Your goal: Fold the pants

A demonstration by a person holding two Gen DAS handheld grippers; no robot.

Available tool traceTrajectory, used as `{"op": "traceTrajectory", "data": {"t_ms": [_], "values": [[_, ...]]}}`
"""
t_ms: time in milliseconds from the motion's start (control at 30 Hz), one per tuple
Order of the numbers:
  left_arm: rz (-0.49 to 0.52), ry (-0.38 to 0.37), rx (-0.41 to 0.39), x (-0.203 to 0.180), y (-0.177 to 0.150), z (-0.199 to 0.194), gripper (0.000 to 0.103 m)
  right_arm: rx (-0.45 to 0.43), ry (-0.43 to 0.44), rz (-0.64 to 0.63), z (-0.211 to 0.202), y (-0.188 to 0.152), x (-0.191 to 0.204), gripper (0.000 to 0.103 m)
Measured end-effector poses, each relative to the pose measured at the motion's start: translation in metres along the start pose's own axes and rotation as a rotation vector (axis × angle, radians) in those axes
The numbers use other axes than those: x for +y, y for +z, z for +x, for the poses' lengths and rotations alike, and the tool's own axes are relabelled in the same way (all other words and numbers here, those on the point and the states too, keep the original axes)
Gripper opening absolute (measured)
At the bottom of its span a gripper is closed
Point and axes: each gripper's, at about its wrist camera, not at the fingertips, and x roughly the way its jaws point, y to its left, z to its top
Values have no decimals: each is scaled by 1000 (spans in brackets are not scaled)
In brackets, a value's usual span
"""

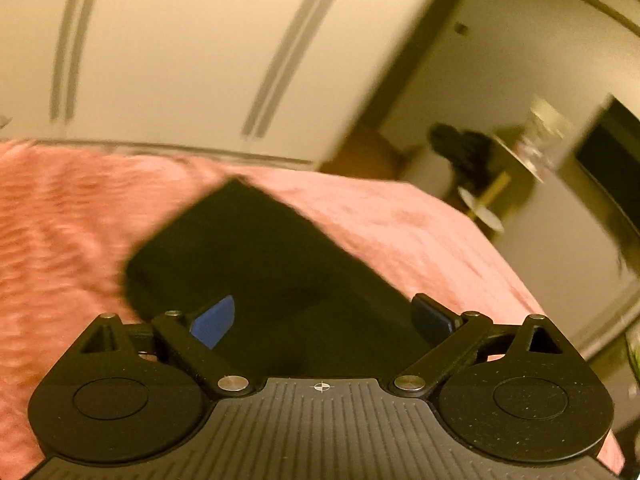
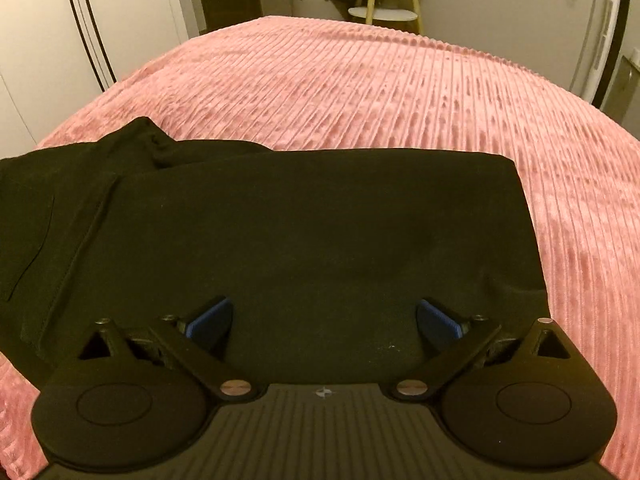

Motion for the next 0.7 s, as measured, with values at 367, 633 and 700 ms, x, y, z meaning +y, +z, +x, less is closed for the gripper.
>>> {"op": "traceTrajectory", "data": {"t_ms": [367, 633, 700], "values": [[-347, -51, 174, 96, -9, 51, 80, -9, -2, 15, 1, -2, 0, 99], [-363, -40, 205, 102, -17, 75, 86, -21, -5, 28, 0, -3, -2, 99], [-412, -64, 199, 112, -21, 76, 85, -23, -4, 30, 0, -3, -2, 99]]}}
